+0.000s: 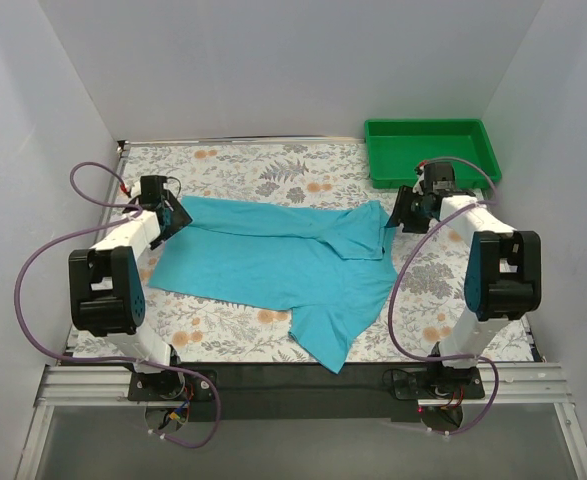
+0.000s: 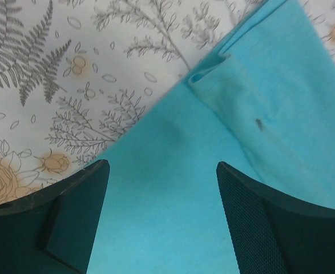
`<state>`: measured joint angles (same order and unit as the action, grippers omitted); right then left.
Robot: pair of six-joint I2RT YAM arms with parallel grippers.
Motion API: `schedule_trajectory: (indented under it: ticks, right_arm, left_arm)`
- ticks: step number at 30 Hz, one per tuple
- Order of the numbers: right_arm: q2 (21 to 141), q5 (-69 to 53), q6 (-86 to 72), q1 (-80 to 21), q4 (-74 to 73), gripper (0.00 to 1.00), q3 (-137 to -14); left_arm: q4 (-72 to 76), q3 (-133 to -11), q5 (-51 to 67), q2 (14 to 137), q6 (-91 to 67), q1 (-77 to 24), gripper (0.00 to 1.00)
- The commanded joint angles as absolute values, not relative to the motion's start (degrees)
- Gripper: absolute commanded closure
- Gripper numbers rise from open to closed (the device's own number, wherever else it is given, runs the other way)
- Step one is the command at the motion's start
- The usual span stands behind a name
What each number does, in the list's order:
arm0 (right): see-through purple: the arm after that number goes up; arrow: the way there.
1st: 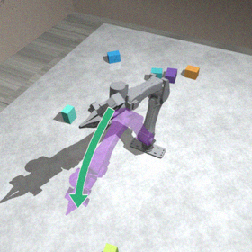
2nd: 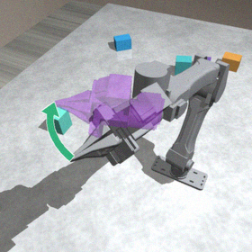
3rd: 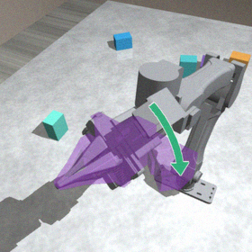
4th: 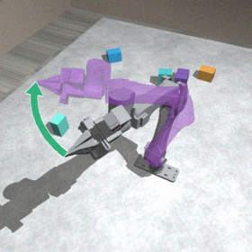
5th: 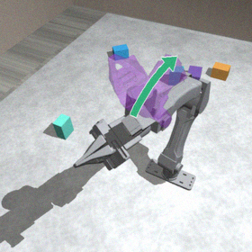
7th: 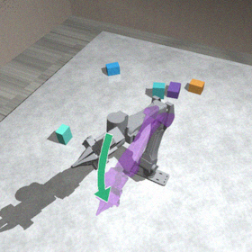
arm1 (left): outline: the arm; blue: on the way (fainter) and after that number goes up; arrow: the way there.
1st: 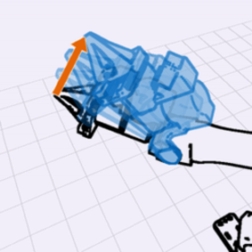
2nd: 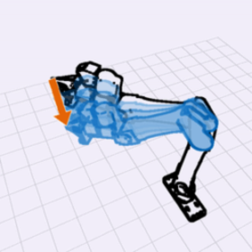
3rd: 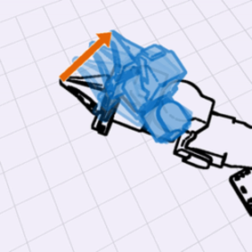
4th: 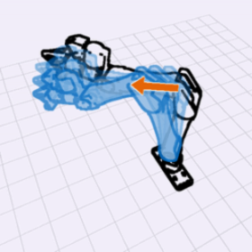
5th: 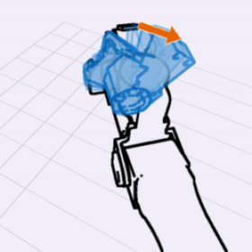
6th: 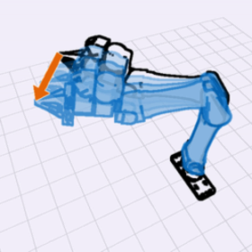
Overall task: Fold and stack the t-shirts
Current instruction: Fold the tshirt
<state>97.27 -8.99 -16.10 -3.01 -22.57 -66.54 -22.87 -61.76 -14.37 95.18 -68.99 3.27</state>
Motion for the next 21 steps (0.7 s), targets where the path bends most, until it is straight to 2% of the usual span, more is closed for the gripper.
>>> schedule_trajectory:
  ticks: [1, 10, 14, 17, 18, 20, 21]
  right_arm:
    - [100.4, -11.7, -18.6, -3.0, -17.5, 0.52, -67.6]
    - [105.0, -10.3, -20.0, -2.9, -14.9, 0.52, -68.5]
    - [107.1, -10.4, -19.6, -2.8, -14.3, 0.56, -68.3]
    - [108.8, -10.6, -18.2, -2.8, -14.4, 0.62, -68.4]
    - [109.2, -10.8, -18.1, -2.7, -14.4, 0.69, -68.0]
    - [109.5, -10.5, -17.3, -2.5, -14.6, 0.75, -67.5]
    - [109.7, -9.8, -17.1, -2.1, -14.9, 0.83, -67.2]
  left_arm:
    - [-24.3, -58.0, -13.6, 92.8, -70.6, 3.4, 0.3]
    - [-25.2, -51.2, -11.5, 94.7, -73.5, 3.4, 0.36]
    - [-26.3, -48.7, -10.5, 95.4, -77.7, 3.4, 0.42]
    - [-27.5, -46.5, -9.9, 95.2, -80.7, 3.4, 0.48]
    - [-28.7, -45.6, -10.2, 95.0, -81.3, 3.4, 0.5]
    - [-30.3, -44.5, -10.7, 93.7, -83.6, 3.4, 0.53]
    - [-30.9, -43.0, -10.6, 92.9, -84.0, 3.3, 0.54]
